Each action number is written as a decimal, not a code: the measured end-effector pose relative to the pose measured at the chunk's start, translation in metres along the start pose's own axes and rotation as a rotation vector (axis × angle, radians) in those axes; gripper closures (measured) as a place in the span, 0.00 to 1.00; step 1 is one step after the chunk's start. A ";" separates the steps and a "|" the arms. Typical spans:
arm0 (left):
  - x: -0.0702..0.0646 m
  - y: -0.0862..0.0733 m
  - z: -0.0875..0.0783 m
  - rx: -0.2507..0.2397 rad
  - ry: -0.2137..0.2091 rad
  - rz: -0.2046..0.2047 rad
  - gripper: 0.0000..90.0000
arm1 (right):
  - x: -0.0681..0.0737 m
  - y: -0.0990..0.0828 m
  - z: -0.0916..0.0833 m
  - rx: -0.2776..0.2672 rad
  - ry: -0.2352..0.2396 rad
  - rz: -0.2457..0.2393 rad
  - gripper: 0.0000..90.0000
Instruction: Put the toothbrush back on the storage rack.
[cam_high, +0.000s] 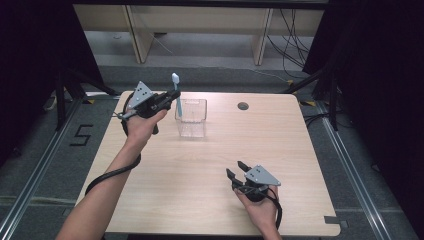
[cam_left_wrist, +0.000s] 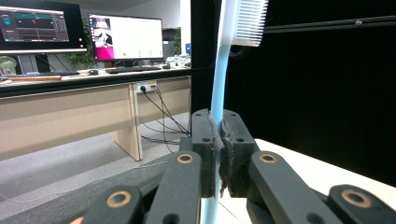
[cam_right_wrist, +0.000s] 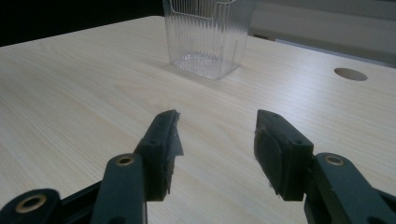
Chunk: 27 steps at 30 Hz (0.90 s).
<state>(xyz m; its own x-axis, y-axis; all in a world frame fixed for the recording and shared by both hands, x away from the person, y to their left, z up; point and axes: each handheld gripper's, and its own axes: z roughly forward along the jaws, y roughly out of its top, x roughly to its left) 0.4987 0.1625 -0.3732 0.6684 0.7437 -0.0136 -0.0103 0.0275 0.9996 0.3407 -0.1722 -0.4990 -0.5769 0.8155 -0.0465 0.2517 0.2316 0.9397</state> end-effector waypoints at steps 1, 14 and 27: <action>0.000 0.000 0.001 -0.001 0.000 -0.001 0.94 | 0.001 0.000 0.000 0.004 0.004 0.014 0.56; 0.010 -0.006 0.007 0.012 0.021 -0.008 0.94 | 0.001 0.000 0.000 0.000 0.002 0.012 0.56; 0.017 -0.015 0.013 0.030 0.039 -0.016 0.94 | 0.003 -0.001 0.000 0.017 0.021 0.033 0.56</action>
<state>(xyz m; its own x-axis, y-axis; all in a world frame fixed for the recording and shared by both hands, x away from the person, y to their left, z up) 0.5199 0.1664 -0.3886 0.6390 0.7686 -0.0298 0.0228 0.0197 0.9995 0.3389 -0.1693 -0.5000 -0.5840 0.8117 -0.0082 0.2838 0.2137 0.9348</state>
